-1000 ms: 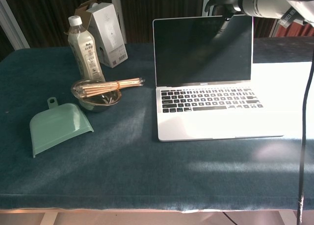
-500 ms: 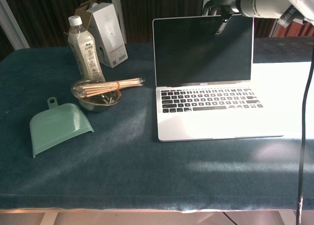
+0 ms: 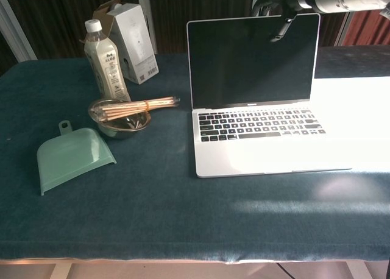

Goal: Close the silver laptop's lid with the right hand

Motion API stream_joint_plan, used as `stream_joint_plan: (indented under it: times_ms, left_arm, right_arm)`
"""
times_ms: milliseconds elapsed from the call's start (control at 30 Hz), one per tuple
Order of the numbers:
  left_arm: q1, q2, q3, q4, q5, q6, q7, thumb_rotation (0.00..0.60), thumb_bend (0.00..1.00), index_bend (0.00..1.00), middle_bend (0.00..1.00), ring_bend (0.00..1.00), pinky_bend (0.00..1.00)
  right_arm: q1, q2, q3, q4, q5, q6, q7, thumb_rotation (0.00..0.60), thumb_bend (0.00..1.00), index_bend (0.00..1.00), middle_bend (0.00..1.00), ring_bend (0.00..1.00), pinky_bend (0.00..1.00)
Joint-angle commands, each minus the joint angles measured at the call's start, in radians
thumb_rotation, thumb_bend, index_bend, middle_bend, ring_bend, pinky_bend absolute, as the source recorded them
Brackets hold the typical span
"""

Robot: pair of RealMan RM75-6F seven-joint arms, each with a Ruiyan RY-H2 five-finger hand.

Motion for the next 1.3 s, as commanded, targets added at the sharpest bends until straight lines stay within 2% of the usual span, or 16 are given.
stream_joint_plan:
  times_ms: [33,300,500,767,1300]
  left_arm:
    - [-0.004,0.001,0.003,-0.001,0.006,-0.004,-0.002,0.6,0.04,0.0,0.0,0.0,0.13]
    - [-0.002,0.001,0.008,-0.003,0.018,0.005,0.001,0.6,0.04,0.0,0.0,0.0,0.13]
    - [-0.002,-0.001,0.017,-0.005,0.032,0.006,0.009,0.6,0.04,0.0,0.0,0.0,0.13]
    - [-0.001,-0.003,0.022,-0.007,0.042,0.013,0.016,0.6,0.04,0.0,0.0,0.0,0.13]
    - [0.001,-0.004,0.024,-0.006,0.048,0.021,0.019,0.6,0.04,0.0,0.0,0.0,0.13]
  right_arm:
    - [-0.026,0.08,-0.019,-0.115,-0.024,0.042,0.013,0.6,0.39,0.16,0.17,0.0,0.0]
    - [-0.058,0.201,-0.051,-0.32,-0.062,0.105,0.016,0.6,0.39,0.15,0.17,0.0,0.0]
    - [-0.091,0.278,-0.072,-0.43,-0.097,0.117,0.045,0.6,0.39,0.14,0.17,0.0,0.0]
    - [-0.126,0.34,-0.109,-0.511,-0.15,0.104,0.08,0.6,0.39,0.13,0.17,0.0,0.0]
    - [-0.18,0.395,-0.169,-0.639,-0.315,0.088,0.125,0.6,0.39,0.11,0.17,0.0,0.0]
